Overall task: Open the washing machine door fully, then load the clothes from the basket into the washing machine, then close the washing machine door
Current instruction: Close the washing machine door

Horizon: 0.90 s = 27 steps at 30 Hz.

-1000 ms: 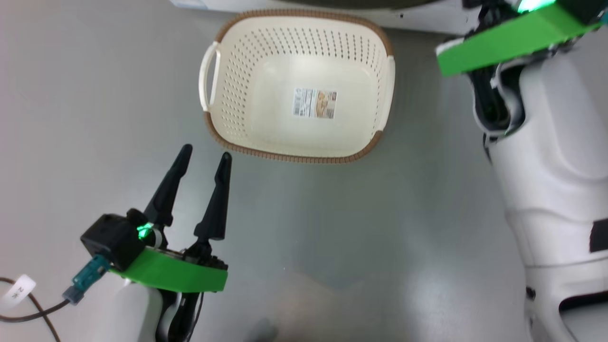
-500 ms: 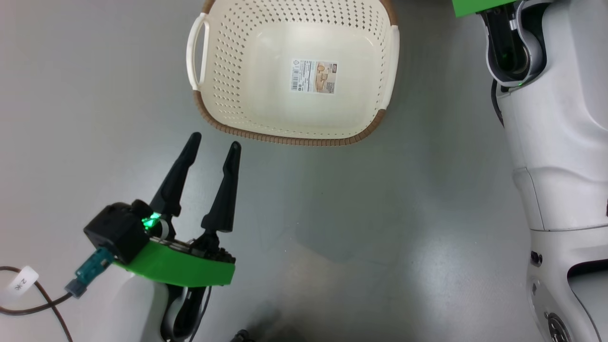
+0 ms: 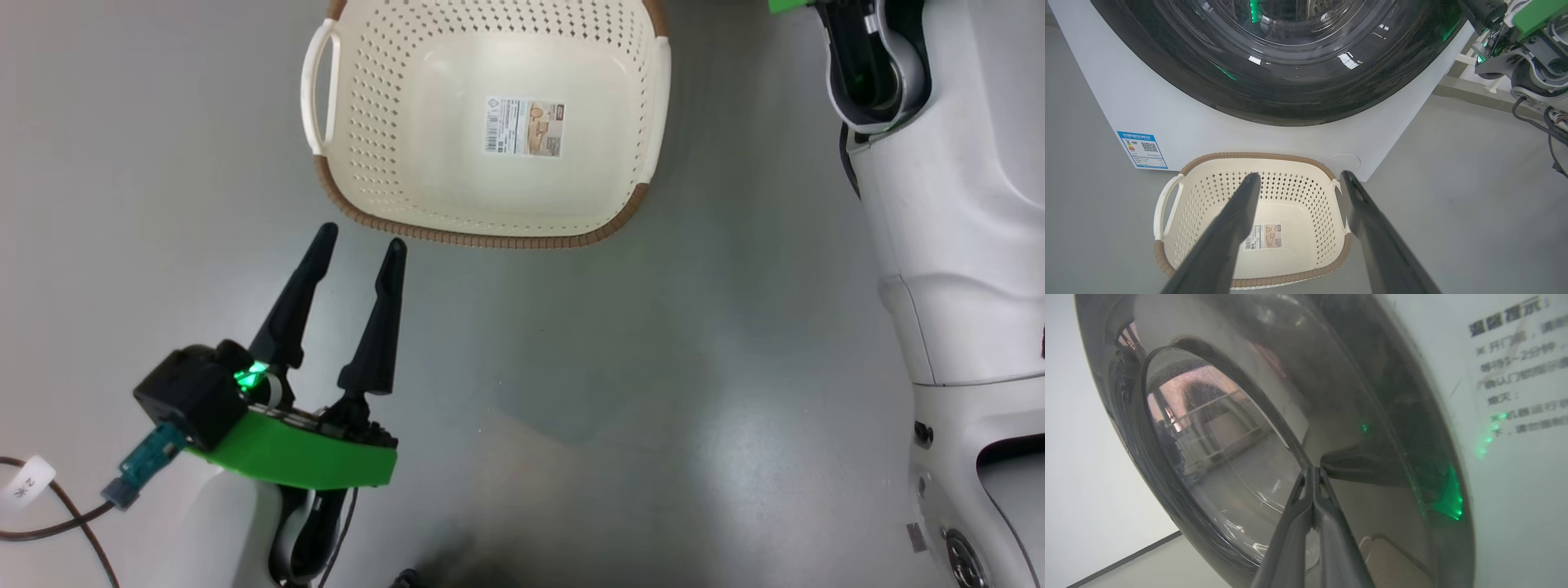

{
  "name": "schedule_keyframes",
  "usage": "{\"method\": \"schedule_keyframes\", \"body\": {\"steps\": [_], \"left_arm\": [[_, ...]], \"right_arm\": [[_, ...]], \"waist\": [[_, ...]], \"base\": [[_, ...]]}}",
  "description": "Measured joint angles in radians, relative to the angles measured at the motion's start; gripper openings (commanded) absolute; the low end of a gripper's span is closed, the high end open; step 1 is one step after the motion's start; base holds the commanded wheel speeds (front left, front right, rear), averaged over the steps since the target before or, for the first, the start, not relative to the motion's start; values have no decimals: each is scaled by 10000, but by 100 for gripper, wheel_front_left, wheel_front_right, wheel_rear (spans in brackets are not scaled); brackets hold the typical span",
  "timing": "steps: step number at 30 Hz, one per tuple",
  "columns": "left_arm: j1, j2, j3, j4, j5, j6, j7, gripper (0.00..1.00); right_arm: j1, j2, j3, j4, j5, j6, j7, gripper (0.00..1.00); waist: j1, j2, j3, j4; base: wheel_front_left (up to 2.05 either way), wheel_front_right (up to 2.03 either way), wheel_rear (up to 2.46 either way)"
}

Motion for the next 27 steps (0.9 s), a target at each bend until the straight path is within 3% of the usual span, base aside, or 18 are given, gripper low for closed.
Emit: {"method": "schedule_keyframes", "body": {"steps": [12,13,14,15,27], "left_arm": [[279,128,805,-10,205,0,0,100],[352,144,886,-6,249,0,0,100],[436,167,945,2,280,0,0,100],[522,188,999,2,305,0,0,100],[1557,393,1964,102,711,0,0,100]], "right_arm": [[2154,-173,594,-474,504,-111,-12,0],[2364,-167,558,-522,502,-111,-12,17],[2573,-159,522,-570,487,-111,-12,46],[2791,-155,510,-625,489,-111,-12,100],[5337,-56,169,-1509,508,-111,-10,100]], "waist": [[0,0,-958,-392],[0,0,-1072,-436],[0,0,-1185,-481],[0,0,-1303,-530],[0,0,-2739,-1272]], "base": [[0,0,0],[0,0,0],[0,0,0],[0,0,0],[0,0,0]]}}
